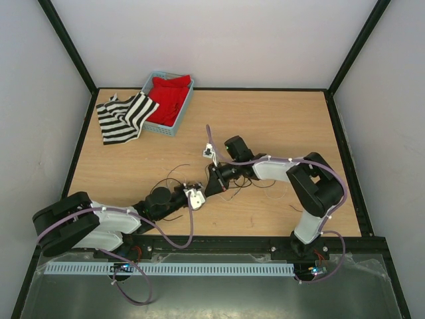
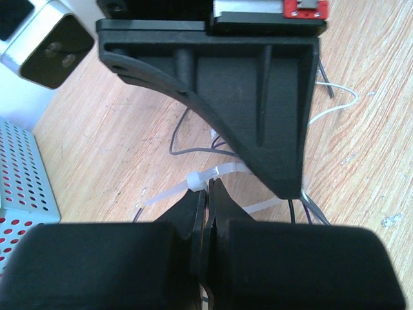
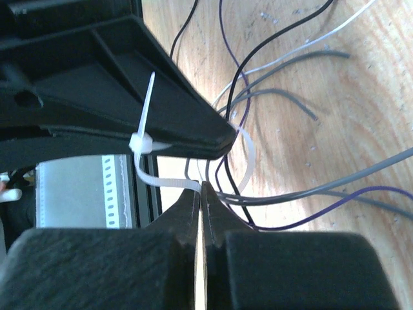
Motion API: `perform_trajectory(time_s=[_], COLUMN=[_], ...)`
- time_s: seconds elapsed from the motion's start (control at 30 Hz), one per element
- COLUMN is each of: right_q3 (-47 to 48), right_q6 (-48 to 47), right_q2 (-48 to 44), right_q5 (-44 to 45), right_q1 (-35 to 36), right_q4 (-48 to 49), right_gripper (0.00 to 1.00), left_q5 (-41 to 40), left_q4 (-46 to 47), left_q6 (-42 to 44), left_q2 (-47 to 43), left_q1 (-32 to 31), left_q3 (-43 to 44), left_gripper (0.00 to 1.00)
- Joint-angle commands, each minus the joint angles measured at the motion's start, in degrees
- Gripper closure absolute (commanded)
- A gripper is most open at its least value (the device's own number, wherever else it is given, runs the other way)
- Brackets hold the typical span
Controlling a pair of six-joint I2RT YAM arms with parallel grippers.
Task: Zip-tie the wires
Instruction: Tie the cable at the center of the board.
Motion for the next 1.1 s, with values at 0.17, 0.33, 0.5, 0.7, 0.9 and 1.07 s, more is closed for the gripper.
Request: perform_trajectory(time_s=[0.17,0.33,0.5,0.7,0.9,1.07], right_q3=[-5.06,-5.76,-6.27,-5.81,-3.14,-0.50], right_q6=[1.37,1.51,1.44,0.08,-2.00,-1.77], right_q2=[-5.19,-6.07,-7.18,-8.18,-10.21,-11.45], right_q5=[-2.31,-2.21,-1.82,-0.09,3.34,6.80], right_q1=[-0.21,-0.19,-0.18,-0.25,-0.33,-0.36], right_q4=[6.98,7.98,8.56,6.60,1.60,-1.20], right_gripper=[0.84,0.72,0.62,0.56,0.50,0.45], left_q5=[1.04,1.50,2.17,3.23,5.48,6.33], left_q4=[0.24,0.38,0.42,0.72,0.86,1.03], left_q6=[-2.21,-2.67,-3.01,-3.71,-4.62,-5.14], left_q2=[0.51,1.33,1.76,2.00,1.49,1.09], left_q1=[0.19,0.20,0.56,0.99,1.83,2.19], left_q3=[2.31,2.71,2.82,2.46,1.30,0.79], left_gripper=[1.00,1.00,1.00,1.00,1.00,1.00])
